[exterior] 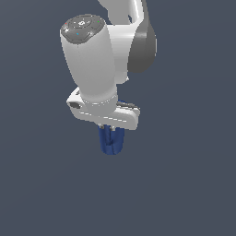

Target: Pick up the object and move it to a goal position.

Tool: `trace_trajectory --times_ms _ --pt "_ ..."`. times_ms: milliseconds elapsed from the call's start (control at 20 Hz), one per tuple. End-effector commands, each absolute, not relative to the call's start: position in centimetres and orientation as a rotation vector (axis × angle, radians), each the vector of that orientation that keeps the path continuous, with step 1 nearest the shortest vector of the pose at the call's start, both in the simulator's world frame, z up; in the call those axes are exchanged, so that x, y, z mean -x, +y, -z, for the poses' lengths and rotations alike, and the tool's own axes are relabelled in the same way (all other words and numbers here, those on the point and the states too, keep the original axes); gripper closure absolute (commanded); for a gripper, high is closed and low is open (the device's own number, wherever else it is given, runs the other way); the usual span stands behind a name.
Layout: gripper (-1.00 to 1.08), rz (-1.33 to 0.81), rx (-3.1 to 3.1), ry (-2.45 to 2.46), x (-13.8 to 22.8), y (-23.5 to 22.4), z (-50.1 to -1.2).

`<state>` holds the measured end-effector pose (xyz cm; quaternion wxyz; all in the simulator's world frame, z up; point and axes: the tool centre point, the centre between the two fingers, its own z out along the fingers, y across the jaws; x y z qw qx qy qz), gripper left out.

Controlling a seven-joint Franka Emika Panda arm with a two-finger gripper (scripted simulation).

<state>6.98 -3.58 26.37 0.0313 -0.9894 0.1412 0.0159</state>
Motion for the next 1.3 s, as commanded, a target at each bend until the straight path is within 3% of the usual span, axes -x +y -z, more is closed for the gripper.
trace_trajectory --times_ms 0,550,1250 --pt "1.08 0.095 3.04 0.443 -8.7 -4.1 -29.1" --pt "1.08 0.689 2.936 0.469 -13.1 -6.2 -41.4" --pt "1.08 1.277 2.709 0.476 -11.9 -8.0 -55.0"
